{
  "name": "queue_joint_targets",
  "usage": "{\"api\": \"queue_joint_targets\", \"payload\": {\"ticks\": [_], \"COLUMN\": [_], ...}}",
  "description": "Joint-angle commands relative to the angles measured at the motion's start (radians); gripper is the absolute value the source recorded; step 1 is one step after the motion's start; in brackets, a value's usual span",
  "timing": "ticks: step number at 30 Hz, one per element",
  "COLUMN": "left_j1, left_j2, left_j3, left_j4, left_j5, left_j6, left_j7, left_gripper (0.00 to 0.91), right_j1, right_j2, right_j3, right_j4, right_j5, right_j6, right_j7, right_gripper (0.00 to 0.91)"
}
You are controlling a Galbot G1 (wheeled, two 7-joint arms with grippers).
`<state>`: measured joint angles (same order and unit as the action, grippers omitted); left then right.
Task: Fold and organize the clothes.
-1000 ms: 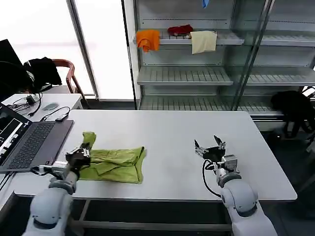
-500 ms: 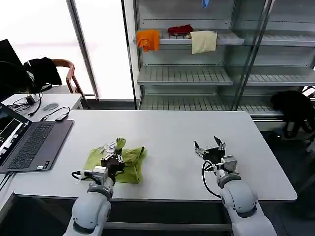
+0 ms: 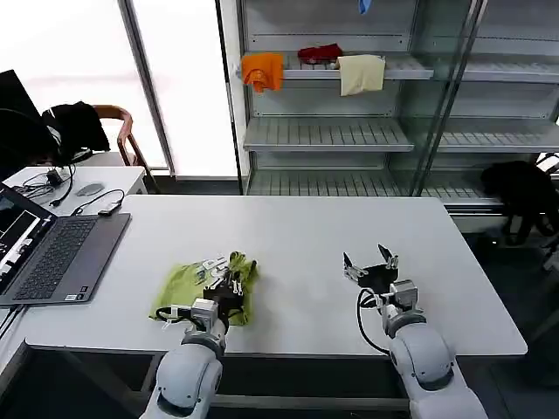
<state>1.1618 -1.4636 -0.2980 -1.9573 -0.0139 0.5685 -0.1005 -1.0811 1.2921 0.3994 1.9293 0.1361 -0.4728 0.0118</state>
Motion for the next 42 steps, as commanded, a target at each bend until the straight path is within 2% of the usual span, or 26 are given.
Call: {"api": "queue_joint_targets", "payload": {"ticks": [1, 14, 18, 20, 22, 26, 30, 33, 37, 42], "left_j1": [-0.005, -0.010, -0.006, -0.004, 0.006, 0.027, 0.039, 0.044, 0.046, 0.045], "left_j2": [-0.046, -0.111, -0.105, -0.086, -0.049, 0.069, 0.173, 0.228, 0.260, 0.229], "left_j3": [0.041, 0.074, 0.066, 0.043, 0.000, -0.166, -0.369, -0.481, -0.520, -0.487], "left_j4": [0.073, 0.129, 0.101, 0.058, -0.008, -0.141, -0.134, -0.052, 0.026, 0.052], "left_j5": [0.007, 0.010, -0.022, -0.068, -0.154, -0.284, -0.335, -0.354, -0.343, -0.310], "left_j6": [-0.009, -0.033, -0.100, -0.138, -0.133, -0.121, -0.112, -0.096, -0.081, -0.078], "left_j7": [-0.011, -0.006, 0.024, 0.057, 0.076, 0.120, 0.178, 0.201, 0.203, 0.199], "left_gripper": [0.907, 0.907, 0.907, 0.907, 0.907, 0.907, 0.907, 0.907, 0.907, 0.907], "right_j1": [-0.004, -0.005, -0.002, 0.000, 0.003, 0.009, 0.019, 0.031, 0.041, 0.041], "right_j2": [0.001, -0.001, -0.002, -0.002, -0.003, -0.014, -0.019, -0.022, -0.026, -0.026], "right_j3": [0.001, 0.004, 0.006, 0.006, 0.008, 0.010, 0.009, 0.004, -0.004, -0.007], "right_j4": [0.003, 0.004, 0.001, -0.001, -0.002, 0.000, -0.003, -0.017, -0.031, -0.030], "right_j5": [-0.001, 0.001, 0.001, 0.002, 0.002, 0.009, 0.014, 0.015, 0.021, 0.020], "right_j6": [-0.004, -0.020, -0.020, -0.020, -0.020, -0.021, -0.023, -0.022, -0.023, -0.026], "right_j7": [-0.003, -0.006, -0.006, -0.006, -0.006, -0.005, -0.008, -0.012, -0.014, -0.013], "right_gripper": [0.907, 0.907, 0.907, 0.907, 0.907, 0.907, 0.907, 0.907, 0.907, 0.907]}}
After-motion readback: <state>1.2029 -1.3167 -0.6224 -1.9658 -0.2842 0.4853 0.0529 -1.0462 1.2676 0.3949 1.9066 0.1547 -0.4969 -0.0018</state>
